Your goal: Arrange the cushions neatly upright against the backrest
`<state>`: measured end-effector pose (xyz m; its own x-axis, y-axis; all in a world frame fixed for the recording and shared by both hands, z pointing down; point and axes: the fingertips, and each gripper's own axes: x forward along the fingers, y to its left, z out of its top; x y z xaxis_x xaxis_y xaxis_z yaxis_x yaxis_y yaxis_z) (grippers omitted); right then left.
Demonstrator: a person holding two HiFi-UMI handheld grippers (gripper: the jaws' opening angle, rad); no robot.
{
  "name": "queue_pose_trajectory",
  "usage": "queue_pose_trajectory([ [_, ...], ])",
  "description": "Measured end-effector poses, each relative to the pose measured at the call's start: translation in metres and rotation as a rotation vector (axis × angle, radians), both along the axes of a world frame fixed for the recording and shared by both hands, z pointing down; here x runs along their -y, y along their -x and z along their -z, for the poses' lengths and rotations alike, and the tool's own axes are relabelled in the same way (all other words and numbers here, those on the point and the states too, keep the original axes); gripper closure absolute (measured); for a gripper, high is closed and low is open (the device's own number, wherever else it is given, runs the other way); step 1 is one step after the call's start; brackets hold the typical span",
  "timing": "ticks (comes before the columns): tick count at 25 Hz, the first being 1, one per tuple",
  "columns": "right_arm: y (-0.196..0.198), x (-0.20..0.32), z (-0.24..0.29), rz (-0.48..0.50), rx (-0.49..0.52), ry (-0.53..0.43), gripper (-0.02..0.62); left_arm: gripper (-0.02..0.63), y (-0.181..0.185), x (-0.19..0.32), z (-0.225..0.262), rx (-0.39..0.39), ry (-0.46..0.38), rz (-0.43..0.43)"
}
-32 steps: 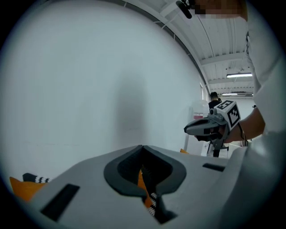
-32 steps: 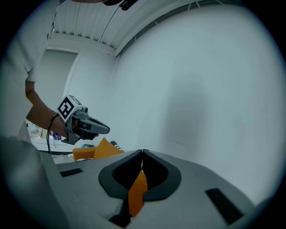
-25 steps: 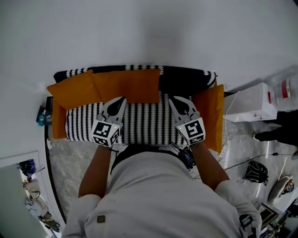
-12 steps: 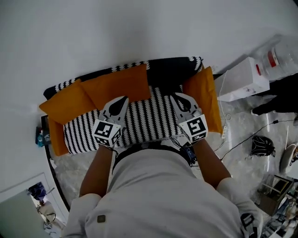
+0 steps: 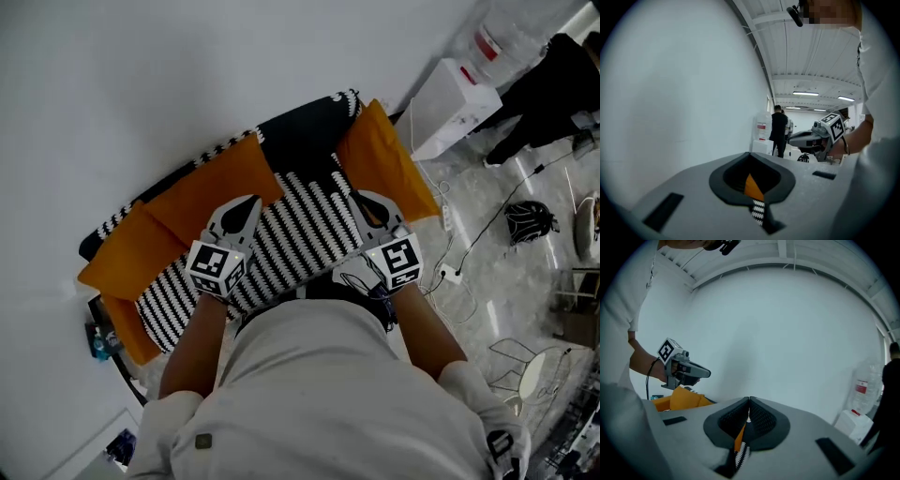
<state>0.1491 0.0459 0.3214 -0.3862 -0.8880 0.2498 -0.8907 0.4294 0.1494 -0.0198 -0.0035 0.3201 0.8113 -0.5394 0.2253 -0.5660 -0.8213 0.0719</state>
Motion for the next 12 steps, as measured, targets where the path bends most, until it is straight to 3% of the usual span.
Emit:
queue_pose_trajectory([
  [12,-0.076,-0.107,0.003,-0.306,-0.017,-0.023,0.568,0.597,-0.096,-0.06,0.002,-0.015,-0.037,-0.311],
])
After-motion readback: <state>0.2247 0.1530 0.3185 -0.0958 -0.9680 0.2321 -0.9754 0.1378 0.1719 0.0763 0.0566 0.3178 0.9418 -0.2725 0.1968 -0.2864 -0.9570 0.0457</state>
